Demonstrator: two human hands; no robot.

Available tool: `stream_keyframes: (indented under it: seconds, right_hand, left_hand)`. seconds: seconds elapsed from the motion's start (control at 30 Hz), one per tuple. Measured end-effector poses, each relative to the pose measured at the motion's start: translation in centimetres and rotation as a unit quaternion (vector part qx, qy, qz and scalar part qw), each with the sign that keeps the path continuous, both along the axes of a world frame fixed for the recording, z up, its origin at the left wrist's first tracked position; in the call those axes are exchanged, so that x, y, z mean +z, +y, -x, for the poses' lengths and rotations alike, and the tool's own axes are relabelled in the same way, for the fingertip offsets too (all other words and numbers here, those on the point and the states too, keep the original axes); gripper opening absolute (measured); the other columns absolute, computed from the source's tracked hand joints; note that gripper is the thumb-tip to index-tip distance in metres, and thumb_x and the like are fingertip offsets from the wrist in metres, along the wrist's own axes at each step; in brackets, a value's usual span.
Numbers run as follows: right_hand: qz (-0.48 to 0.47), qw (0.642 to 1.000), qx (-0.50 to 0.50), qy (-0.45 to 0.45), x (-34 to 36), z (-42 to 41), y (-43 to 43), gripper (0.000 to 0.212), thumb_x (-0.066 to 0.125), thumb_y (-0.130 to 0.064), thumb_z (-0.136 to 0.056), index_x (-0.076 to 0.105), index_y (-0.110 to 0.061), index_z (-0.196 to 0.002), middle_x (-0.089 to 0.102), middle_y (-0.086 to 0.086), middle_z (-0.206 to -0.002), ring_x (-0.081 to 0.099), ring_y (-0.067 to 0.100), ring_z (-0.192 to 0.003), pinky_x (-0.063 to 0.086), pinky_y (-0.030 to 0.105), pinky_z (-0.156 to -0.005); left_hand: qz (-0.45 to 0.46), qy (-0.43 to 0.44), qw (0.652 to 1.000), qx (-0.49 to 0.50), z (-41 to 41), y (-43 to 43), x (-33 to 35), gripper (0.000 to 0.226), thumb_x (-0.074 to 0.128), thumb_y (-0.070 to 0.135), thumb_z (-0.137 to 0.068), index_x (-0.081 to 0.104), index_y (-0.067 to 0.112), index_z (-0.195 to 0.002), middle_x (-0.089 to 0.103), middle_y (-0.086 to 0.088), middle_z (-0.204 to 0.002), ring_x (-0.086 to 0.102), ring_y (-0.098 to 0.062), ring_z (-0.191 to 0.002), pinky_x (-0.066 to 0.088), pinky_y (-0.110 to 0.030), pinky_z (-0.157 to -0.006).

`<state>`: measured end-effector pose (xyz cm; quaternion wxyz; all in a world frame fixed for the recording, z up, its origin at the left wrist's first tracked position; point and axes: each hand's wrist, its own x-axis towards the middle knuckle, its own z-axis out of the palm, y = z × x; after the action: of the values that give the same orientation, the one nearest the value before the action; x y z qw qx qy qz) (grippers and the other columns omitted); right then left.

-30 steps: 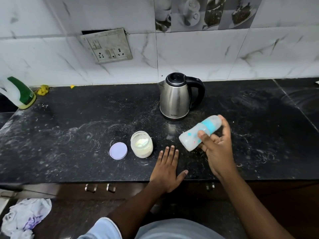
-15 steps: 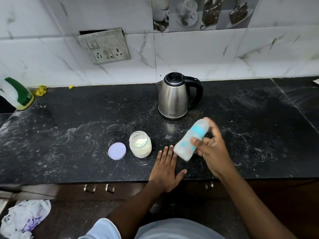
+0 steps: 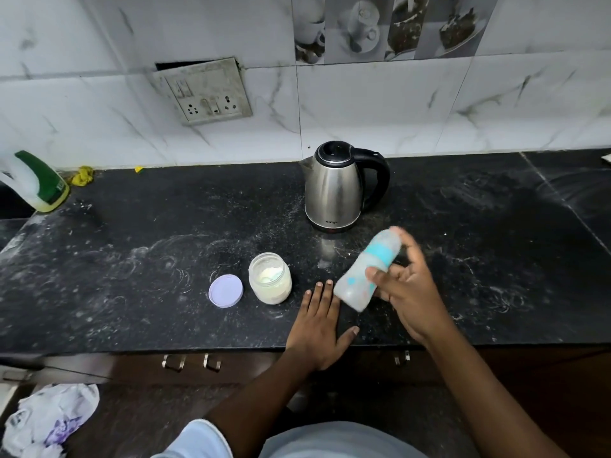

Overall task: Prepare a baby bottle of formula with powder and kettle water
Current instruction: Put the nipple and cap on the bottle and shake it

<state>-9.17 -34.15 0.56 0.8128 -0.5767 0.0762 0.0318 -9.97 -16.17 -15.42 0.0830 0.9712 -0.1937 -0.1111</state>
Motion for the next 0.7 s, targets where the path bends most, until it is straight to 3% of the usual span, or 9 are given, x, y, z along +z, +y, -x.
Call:
stream_keyframes:
  seconds: [0.07, 0.17, 0.3, 0.4, 0.53, 0.63, 0.7]
  right_hand:
    - [0.014, 0.999, 0.034, -0.004, 0.2, 0.2, 0.0, 0.083, 0.073, 0.004, -0.085, 0.041, -0.036, -0.15, 0.076, 0.017, -0.113, 0.073, 0.032, -0.108, 0.061, 0.05, -0.087]
    - [-0.027, 0.999, -0.04, -0.003, 0.0, -0.2, -0.3, 0.079, 0.067, 0.007, -0.09, 0.039, -0.034, -0.151, 0.078, 0.009, -0.111, 0.073, 0.025, -0.107, 0.061, 0.048, -0.086]
    - [-0.002, 0.999, 0.054, -0.001, 0.1, 0.2, -0.2, 0.085, 0.071, 0.005, -0.084, 0.039, -0.036, -0.151, 0.076, 0.016, -0.111, 0.073, 0.028, -0.104, 0.061, 0.049, -0.088]
    - [-0.093, 0.996, -0.011, 0.005, -0.4, -0.2, -0.6, 0.086, 0.07, -0.001, -0.082, 0.038, -0.04, -0.152, 0.074, 0.01, -0.12, 0.07, 0.024, -0.115, 0.059, 0.05, -0.094]
    - [-0.169, 0.985, 0.017, 0.03, -0.7, -0.3, -0.7, 0.064, 0.06, -0.001, -0.09, 0.042, -0.017, -0.149, 0.057, 0.029, -0.142, 0.058, 0.038, -0.132, 0.052, 0.055, -0.103]
    - [-0.203, 0.978, -0.026, 0.025, -0.3, -0.7, -1.6, 0.045, 0.054, -0.001, -0.098, 0.05, -0.008, -0.142, 0.06, 0.024, -0.142, 0.065, 0.028, -0.125, 0.056, 0.045, -0.1]
    - [-0.197, 0.98, -0.013, 0.032, -0.3, -0.6, -1.7, 0.047, 0.055, -0.002, -0.095, 0.051, -0.006, -0.142, 0.061, 0.022, -0.142, 0.064, 0.028, -0.126, 0.053, 0.046, -0.104]
  left_hand:
    - [0.004, 0.0, 1.0, 0.0, 0.1, 0.0, 0.0, 0.094, 0.014, 0.074, -0.105, -0.006, 0.012, -0.172, -0.012, -0.013, -0.181, -0.023, -0.025, -0.165, -0.012, -0.048, -0.135]
    - [-0.004, 0.003, 1.0, 0.005, 0.0, -0.1, 0.2, 0.095, 0.013, 0.075, -0.104, -0.004, 0.01, -0.172, -0.014, -0.012, -0.18, -0.022, -0.026, -0.165, -0.014, -0.048, -0.134]
    - [0.001, 0.0, 1.0, 0.0, 0.1, 0.0, 0.0, 0.094, 0.015, 0.074, -0.105, -0.005, 0.012, -0.172, -0.013, -0.013, -0.181, -0.026, -0.023, -0.163, -0.012, -0.048, -0.134]
    - [-0.008, 0.004, 1.0, 0.002, 0.1, -0.1, 0.4, 0.094, 0.014, 0.074, -0.106, -0.007, 0.01, -0.172, -0.017, -0.012, -0.18, -0.025, -0.025, -0.164, -0.016, -0.047, -0.134]
    - [-0.009, 0.009, 1.0, 0.004, 0.0, 0.0, 0.4, 0.095, 0.015, 0.074, -0.105, -0.005, 0.009, -0.172, -0.015, -0.012, -0.18, -0.024, -0.025, -0.165, -0.015, -0.048, -0.134]
    - [-0.007, 0.012, 1.0, 0.006, 0.0, -0.2, 0.5, 0.094, 0.014, 0.075, -0.105, -0.008, 0.011, -0.172, -0.02, -0.011, -0.179, -0.027, -0.024, -0.164, -0.015, -0.047, -0.134]
    - [-0.008, 0.014, 1.0, 0.006, 0.1, -0.1, 0.5, 0.094, 0.014, 0.074, -0.106, -0.009, 0.011, -0.171, -0.022, -0.011, -0.179, -0.028, -0.024, -0.163, -0.015, -0.047, -0.134]
